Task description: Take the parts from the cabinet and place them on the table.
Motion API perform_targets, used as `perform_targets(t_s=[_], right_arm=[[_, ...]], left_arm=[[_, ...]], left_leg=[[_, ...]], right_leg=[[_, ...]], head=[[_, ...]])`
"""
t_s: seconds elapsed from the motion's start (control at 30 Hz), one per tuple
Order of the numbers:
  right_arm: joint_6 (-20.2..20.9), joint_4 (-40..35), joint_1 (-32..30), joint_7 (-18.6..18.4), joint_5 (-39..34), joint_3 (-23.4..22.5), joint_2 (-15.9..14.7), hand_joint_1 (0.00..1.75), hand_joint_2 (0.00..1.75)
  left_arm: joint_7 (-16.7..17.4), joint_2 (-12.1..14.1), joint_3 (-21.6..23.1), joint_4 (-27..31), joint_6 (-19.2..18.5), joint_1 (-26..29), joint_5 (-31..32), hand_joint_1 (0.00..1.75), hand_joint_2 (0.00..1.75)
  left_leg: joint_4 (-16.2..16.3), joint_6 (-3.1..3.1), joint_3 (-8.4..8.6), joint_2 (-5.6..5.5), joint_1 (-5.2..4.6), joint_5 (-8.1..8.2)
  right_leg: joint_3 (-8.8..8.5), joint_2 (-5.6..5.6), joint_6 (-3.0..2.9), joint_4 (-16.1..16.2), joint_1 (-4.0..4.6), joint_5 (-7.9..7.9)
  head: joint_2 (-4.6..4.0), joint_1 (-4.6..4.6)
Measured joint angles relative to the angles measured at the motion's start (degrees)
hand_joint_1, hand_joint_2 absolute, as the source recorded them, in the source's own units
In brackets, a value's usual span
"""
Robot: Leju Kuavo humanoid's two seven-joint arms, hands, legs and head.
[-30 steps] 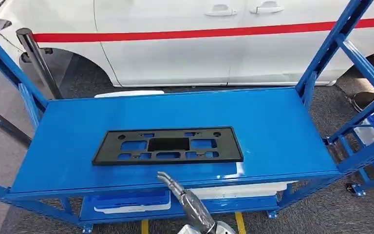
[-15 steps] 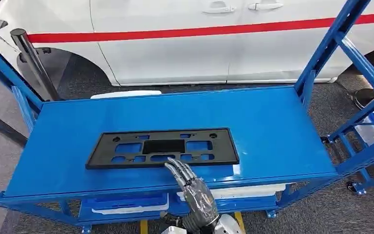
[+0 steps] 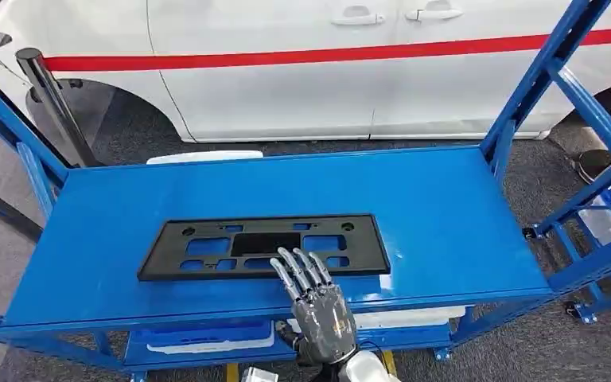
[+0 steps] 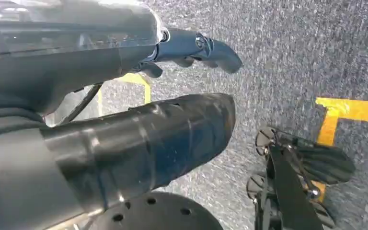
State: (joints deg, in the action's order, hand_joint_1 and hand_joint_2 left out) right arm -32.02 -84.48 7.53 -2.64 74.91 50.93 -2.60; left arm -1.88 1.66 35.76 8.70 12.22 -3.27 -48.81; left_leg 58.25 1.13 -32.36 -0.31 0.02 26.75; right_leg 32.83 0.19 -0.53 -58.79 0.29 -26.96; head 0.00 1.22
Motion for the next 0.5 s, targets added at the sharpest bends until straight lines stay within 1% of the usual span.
perform_targets(t_s=[0.03, 0.07, 0.1, 0.13, 0.17, 0.2, 0.23, 0.27, 0.3, 0.33, 0.37, 0.4, 0.47, 0.5], right_arm=[[0.0, 0.2, 0.1, -1.0, 1.5, 0.0, 0.0, 0.0, 1.75], [0.1, 0.5, 0.2, -1.6, 2.4, 0.0, 0.0, 0.0, 1.75], [0.2, 0.7, 0.4, -2.0, 2.8, 0.0, 0.0, 0.0, 1.75], [0.4, 1.1, 0.5, -2.5, 3.2, 0.0, 0.0, 0.0, 1.75], [0.7, 1.4, 0.5, -2.9, 3.6, 0.0, 0.0, 0.0, 1.75], [1.2, 1.8, 0.5, -3.8, 4.7, 0.0, 0.0, 0.0, 1.75], [1.6, 2.1, 0.5, -5.1, 6.5, 0.0, 0.0, 0.0, 1.75], [2.1, 2.3, 0.6, -6.6, 8.5, -0.1, 0.0, 0.0, 1.75], [2.2, 2.5, 0.8, -7.6, 10.1, -0.2, 0.0, 0.0, 1.75], [2.3, 2.7, 1.2, -8.4, 11.5, -0.4, 0.0, 0.0, 1.75], [2.5, 2.8, 1.6, -8.8, 12.4, -0.7, 0.0, 0.0, 1.75], [2.6, 3.0, 1.9, -9.1, 12.6, -0.8, 0.0, 0.0, 1.75], [3.0, 3.3, 2.2, -9.6, 12.8, -1.2, 0.0, 0.0, 1.75], [3.1, 3.4, 2.2, -9.6, 12.9, -1.3, 0.0, 0.0, 1.75]], left_arm=[[0.0, 0.0, 0.2, 0.0, 0.0, 0.0, 0.0, 0.0, 0.0], [0.1, 0.0, 0.2, 0.0, 0.0, 0.0, -0.1, 0.0, 0.0], [0.1, 0.0, 0.2, 0.0, -0.1, 0.0, -0.1, 0.0, 0.0], [0.2, 0.0, 0.3, 0.0, -0.1, -0.1, -0.1, 0.0, 0.0], [0.2, 0.0, 0.3, 0.0, -0.1, -0.1, -0.2, 0.0, 0.0], [0.2, 0.1, 0.4, 0.0, -0.1, -0.1, -0.2, 0.0, 0.0], [0.2, 0.2, 0.5, 0.0, -0.1, 0.0, -0.4, 0.0, 0.0], [0.2, 0.2, 0.6, 0.0, -0.1, 0.0, -0.7, 0.0, 0.0], [0.3, 0.2, 0.8, 0.0, -0.1, 0.0, -0.8, 0.0, 0.0], [0.3, 0.2, 1.0, 0.0, -0.2, -0.1, -0.8, 0.0, 0.0], [0.3, 0.2, 1.2, 0.0, -0.2, -0.1, -1.0, 0.0, 0.0], [0.4, 0.2, 1.3, 0.0, -0.2, -0.1, -1.0, 0.0, 0.0], [0.4, 0.2, 1.5, 0.0, -0.2, -0.1, -1.0, 0.0, 0.0], [0.4, 0.2, 1.6, 0.0, -0.2, -0.1, -1.0, 0.0, 0.0]], left_leg=[[-0.9, 0.49, 0.49, 0.09, 0.79, -0.51], [-1.2, 0.68, 0.72, 0.22, 0.68, -0.6], [-1.2, 0.95, 0.67, 0.27, 0.72, -0.64], [-1.1, 1.0, 0.59, 0.27, 0.71, -0.64], [-1.1, 1.05, 0.57, 0.27, 0.67, -0.6], [-1.1, 1.05, 0.58, 0.26, 0.66, -0.59], [-1.1, 1.02, 0.64, 0.25, 0.67, -0.56], [-1.1, 0.97, 0.71, 0.19, 0.68, -0.51], [-1.0, 0.83, 0.85, 0.13, 0.69, -0.4], [-0.9, 0.62, 1.01, 0.09, 0.7, -0.24], [-0.7, 0.37, 0.97, 0.11, 0.7, -0.06], [-0.3, 0.03, 0.76, 0.1, 0.23, 0.16], [-0.5, -0.5, 0.67, 0.09, 0.32, 0.08], [-0.7, -0.93, 0.8, 0.12, 0.54, 0.0]], right_leg=[[0.08, 0.05, 0.36, -0.3, 0.24, -0.4], [0.49, 0.02, 0.7, -1.6, 0.1, -1.42], [1.99, 0.04, 0.86, -4.7, 0.0, -3.46], [4.24, 0.0, 1.13, -9.3, -0.22, -5.82], [6.5, 0.01, 1.37, -14.0, -0.44, -7.65], [8.2, 0.0, 1.55, -17.4, -0.58, -8.39], [8.55, -0.01, 1.67, -17.8, -0.71, -7.59], [7.67, -0.03, 1.71, -15.5, -0.85, -5.71], [5.46, -0.04, 1.66, -11.0, -1.0, -2.91], [2.66, -0.08, 1.53, -5.3, -1.07, -0.17], [0.88, -0.16, 1.31, -1.1, -1.06, 0.67], [0.38, -0.14, 1.19, -0.2, -0.63, 0.05], [0.6, -0.05, 0.54, -0.3, -0.63, 0.21], [0.6, 0.0, 0.12, -0.2, -0.41, 0.24]], head=[[0.0, -0.04], [0.0, 0.09], [0.0, 0.0], [0.0, 0.02], [0.0, -0.02], [0.0, 0.02], [0.0, 0.0], [0.0, 0.02], [0.0, 0.0], [0.0, 0.0], [0.0, 0.04], [0.0, 0.02], [0.0, -0.02], [0.0, 0.0]])
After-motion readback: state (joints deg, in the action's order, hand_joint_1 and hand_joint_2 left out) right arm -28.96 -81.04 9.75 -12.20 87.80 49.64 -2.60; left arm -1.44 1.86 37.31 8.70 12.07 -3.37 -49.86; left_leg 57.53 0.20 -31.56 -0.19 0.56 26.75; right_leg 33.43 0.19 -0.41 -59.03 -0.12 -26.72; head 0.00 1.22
